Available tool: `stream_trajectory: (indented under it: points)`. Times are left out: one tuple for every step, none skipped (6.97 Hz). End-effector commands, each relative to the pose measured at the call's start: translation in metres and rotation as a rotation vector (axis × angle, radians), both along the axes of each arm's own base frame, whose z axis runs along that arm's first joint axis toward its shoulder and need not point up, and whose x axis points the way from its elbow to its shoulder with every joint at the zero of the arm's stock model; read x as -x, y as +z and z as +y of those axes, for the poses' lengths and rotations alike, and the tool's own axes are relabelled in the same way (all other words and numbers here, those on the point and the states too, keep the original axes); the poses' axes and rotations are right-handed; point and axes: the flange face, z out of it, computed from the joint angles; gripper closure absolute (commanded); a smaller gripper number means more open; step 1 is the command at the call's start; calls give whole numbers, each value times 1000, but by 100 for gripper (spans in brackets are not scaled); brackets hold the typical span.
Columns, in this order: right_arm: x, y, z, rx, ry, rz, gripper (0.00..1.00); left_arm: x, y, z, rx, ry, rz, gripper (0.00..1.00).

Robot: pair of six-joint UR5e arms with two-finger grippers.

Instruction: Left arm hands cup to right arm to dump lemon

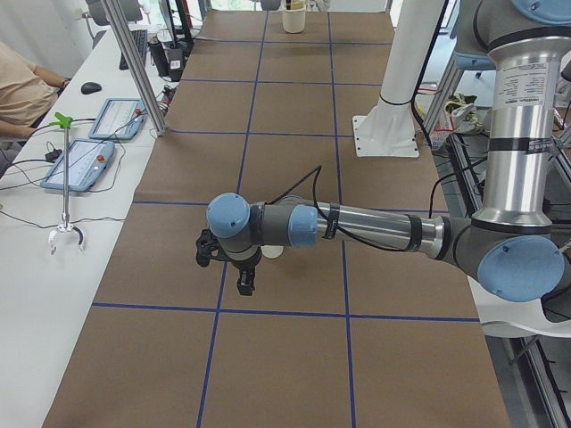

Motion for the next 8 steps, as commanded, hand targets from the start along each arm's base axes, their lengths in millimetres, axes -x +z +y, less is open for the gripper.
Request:
stream_trajectory:
  points:
    - [0, 0, 3, -1, 0, 0, 0, 0, -1, 0, -2, -1, 2, 0]
    - [0, -4, 3, -7, 0, 0, 0, 0, -2, -1, -4, 0, 2, 0]
    - [0, -4, 4, -7, 1, 0, 0, 0, -3, -1, -5, -1, 2, 0]
    - [0, -4, 5, -7, 0, -2, 0, 0, -4, -2, -8, -1, 2, 0]
    - [0, -5, 4, -8, 0, -2, 0, -1, -4, -2, -8, 2, 2, 0]
    - [0, -5, 4, -10, 0, -3, 0, 0, -4, -2, -8, 0, 2, 0]
    - [0, -5, 5, -8, -1, -6, 0, 0, -4, -2, -9, 0, 2, 0]
    - [0, -4, 5, -5, 0, -8, 0, -1, -9, -4, -20, 2, 2, 0]
